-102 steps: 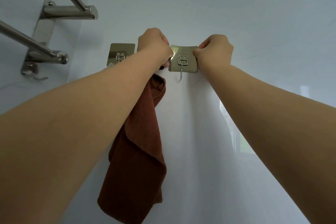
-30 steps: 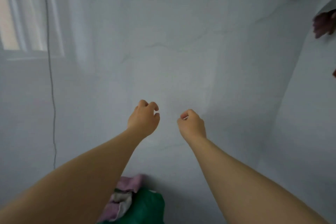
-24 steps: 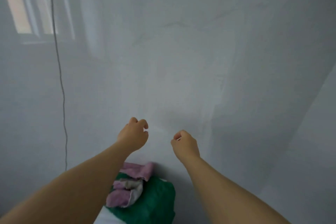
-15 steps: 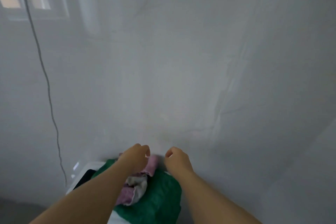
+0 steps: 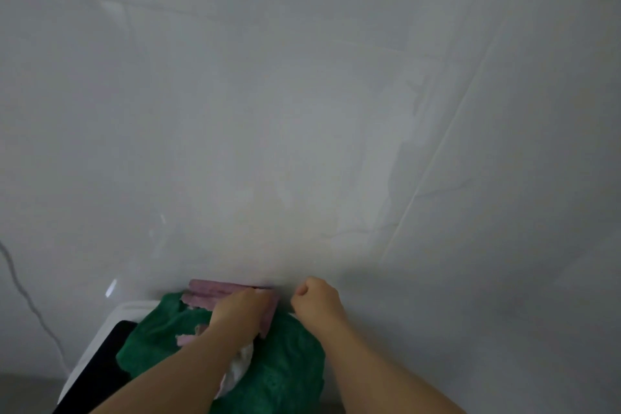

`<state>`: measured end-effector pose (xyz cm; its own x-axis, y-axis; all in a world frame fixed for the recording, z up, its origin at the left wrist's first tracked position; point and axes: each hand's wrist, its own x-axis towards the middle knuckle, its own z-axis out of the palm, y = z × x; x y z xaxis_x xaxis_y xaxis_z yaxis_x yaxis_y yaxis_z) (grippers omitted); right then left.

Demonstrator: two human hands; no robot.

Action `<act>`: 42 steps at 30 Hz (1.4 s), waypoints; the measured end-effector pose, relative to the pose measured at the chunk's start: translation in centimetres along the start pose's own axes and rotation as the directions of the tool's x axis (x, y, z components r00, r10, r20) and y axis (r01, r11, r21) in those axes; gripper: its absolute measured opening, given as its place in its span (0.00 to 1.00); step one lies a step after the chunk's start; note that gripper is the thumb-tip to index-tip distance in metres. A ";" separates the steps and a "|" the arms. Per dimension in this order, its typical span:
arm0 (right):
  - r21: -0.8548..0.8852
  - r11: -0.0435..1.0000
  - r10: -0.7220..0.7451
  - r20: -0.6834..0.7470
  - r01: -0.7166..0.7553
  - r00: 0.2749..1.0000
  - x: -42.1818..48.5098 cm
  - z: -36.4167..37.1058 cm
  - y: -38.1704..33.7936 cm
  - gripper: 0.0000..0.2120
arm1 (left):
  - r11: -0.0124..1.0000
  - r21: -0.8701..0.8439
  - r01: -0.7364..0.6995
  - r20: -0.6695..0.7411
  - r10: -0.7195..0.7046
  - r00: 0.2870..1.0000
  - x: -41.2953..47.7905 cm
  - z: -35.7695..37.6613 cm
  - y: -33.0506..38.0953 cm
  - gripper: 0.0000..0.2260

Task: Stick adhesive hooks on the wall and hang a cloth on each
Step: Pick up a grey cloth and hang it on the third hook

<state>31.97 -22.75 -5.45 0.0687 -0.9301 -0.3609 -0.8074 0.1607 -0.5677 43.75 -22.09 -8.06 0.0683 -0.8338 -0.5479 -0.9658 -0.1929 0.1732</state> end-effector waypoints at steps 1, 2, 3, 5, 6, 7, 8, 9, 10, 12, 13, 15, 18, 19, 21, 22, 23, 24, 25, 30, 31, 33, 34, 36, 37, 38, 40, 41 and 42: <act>0.012 1.000 0.000 0.002 0.000 1.000 0.2 0.0 0.1 0.06 | 1.000 -0.005 0.000 0.006 0.000 1.000 0.2 -0.1 0.1 0.23; 0.024 1.000 -0.002 0.003 0.002 1.000 0.3 0.0 0.1 0.08 | 1.000 0.027 -0.007 0.001 0.007 1.000 0.4 0.0 0.0 0.24; 0.032 0.999 -0.005 0.002 0.005 1.000 0.5 0.0 0.1 0.10 | 0.997 0.077 -0.025 -0.018 0.027 0.999 0.4 0.2 -0.3 0.25; 0.038 0.999 -0.014 0.001 0.014 1.000 0.6 0.0 0.0 0.07 | 0.984 0.169 -0.062 -0.035 0.069 0.997 0.1 0.3 -0.6 0.28; 0.040 0.999 -0.017 0.003 0.017 1.000 0.6 -0.1 0.0 0.07 | 0.984 0.174 -0.046 -0.024 0.050 0.998 -0.1 0.2 -0.5 0.25; 0.045 0.999 -0.019 0.004 0.019 1.000 0.6 -0.2 0.0 0.08 | 0.989 0.148 -0.013 -0.006 0.014 1.000 -0.1 -0.1 -0.3 0.21; 0.055 0.998 -0.019 0.005 0.018 1.000 0.7 -0.3 0.0 0.09 | 0.992 0.129 0.007 0.003 -0.008 1.000 0.2 -0.5 0.2 0.18; 0.067 0.998 -0.017 0.005 0.016 1.000 0.7 -0.4 0.1 0.10 | 0.992 0.125 0.009 0.007 -0.010 1.000 0.2 -0.9 0.6 0.16; 0.073 0.997 -0.018 0.003 0.018 1.000 0.7 -0.5 0.1 0.11 | 0.988 0.153 0.000 0.018 -0.003 1.000 0.2 -1.2 0.8 0.17; 0.061 0.998 -0.021 -0.004 0.021 1.000 0.7 -0.8 0.2 0.11 | 0.980 0.197 -0.023 0.016 0.020 1.000 0.5 -1.0 0.6 0.25; 0.060 0.998 -0.022 -0.010 0.022 1.000 0.7 -1.0 0.3 0.10 | 0.979 0.200 -0.045 -0.012 0.048 0.999 0.7 -0.9 0.6 0.28; 0.060 0.998 -0.022 -0.011 0.022 1.000 0.8 -1.3 0.5 0.07 | 0.985 0.165 -0.043 -0.031 0.048 0.998 0.9 -0.4 0.6 0.27; 0.057 0.998 -0.026 -0.010 0.026 1.000 1.3 -1.4 0.9 0.07 | 0.989 0.145 -0.037 -0.021 0.040 0.999 1.3 0.0 1.0 0.24; 0.052 0.998 -0.029 -0.005 0.029 1.000 1.4 -1.4 1.0 0.07 | 0.987 0.158 -0.043 -0.026 0.047 0.999 1.3 0.1 1.1 0.23; 0.042 0.999 -0.032 -0.002 0.032 0.999 1.5 -1.4 1.3 0.05 | 0.979 0.193 -0.058 -0.045 0.068 0.997 1.4 0.4 0.8 0.24; 0.044 0.999 -0.031 -0.001 0.031 1.000 1.6 -1.4 1.4 0.04 | 0.973 0.218 -0.071 -0.058 0.086 0.995 1.4 0.7 0.6 0.26; 0.047 0.998 -0.029 0.000 0.028 1.000 1.7 -1.4 1.5 0.03 | 0.965 0.247 -0.084 -0.059 0.101 0.993 1.4 1.0 0.5 0.29; 0.050 0.998 -0.026 0.003 0.026 1.000 1.8 -1.4 1.5 0.03 | 0.960 0.265 -0.090 -0.061 0.110 0.992 1.4 1.2 0.4 0.30; 0.052 0.998 -0.021 0.009 0.021 1.000 1.9 -1.4 1.5 0.04 | 0.961 0.262 -0.083 -0.060 0.102 0.993 1.4 1.3 0.4 0.28; 0.060 0.998 -0.008 0.005 0.008 1.000 2.3 -1.3 1.7 0.09 | 0.976 0.202 -0.085 -0.108 0.109 0.988 1.6 -0.1 1.1 0.13; 0.063 0.998 -0.008 0.003 0.007 1.000 2.4 -1.4 1.6 0.07 | 0.977 0.194 -0.083 -0.109 0.106 0.988 1.6 -0.6 1.3 0.10; 0.074 0.997 -0.009 -0.005 0.009 1.000 2.2 -1.4 1.6 0.03 | 0.991 0.120 -0.060 -0.132 0.076 0.988 1.9 -1.6 1.4 0.07; 0.083 0.996 -0.012 -0.015 0.013 1.000 2.1 -1.6 1.6 0.05 | 0.996 0.066 -0.058 -0.167 0.069 0.984 1.8 -2.4 1.5 0.08; 0.101 0.995 -0.012 -0.021 0.014 1.000 1.9 -2.0 1.6 0.10 | 0.997 0.003 -0.077 -0.214 0.076 0.974 2.0 -3.6 1.4 0.10; 0.111 0.994 -0.017 -0.021 0.019 1.000 1.7 -2.3 1.5 0.10 | 0.996 -0.009 -0.089 -0.209 0.085 0.974 1.9 -4.2 1.4 0.11; 0.125 0.992 -0.023 -0.022 0.026 0.999 1.4 -2.6 1.4 0.10 | 0.994 -0.030 -0.103 -0.205 0.095 0.974 1.5 -4.8 1.5 0.12; 0.150 0.987 -0.045 -0.032 0.049 0.998 0.8 -3.3 1.1 0.10 | 0.980 -0.141 -0.138 -0.234 0.102 0.967 0.5 -6.1 1.8 0.11; 0.163 0.984 -0.060 -0.042 0.067 0.997 0.4 -3.7 0.8 0.09 | 0.964 -0.206 -0.166 -0.265 0.108 0.958 -0.2 -6.8 2.1 0.09; 0.178 0.981 -0.073 -0.048 0.080 0.996 0.0 -4.0 0.4 0.08 | 0.940 -0.280 -0.195 -0.298 0.108 0.948 -0.8 -7.5 2.3 0.06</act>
<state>29.30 -23.99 -2.75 0.0991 -0.9541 -0.2827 -0.6818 0.1418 -0.7177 43.32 -25.78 -1.10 0.0349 -0.9657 -0.2572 -0.8512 -0.1636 0.4986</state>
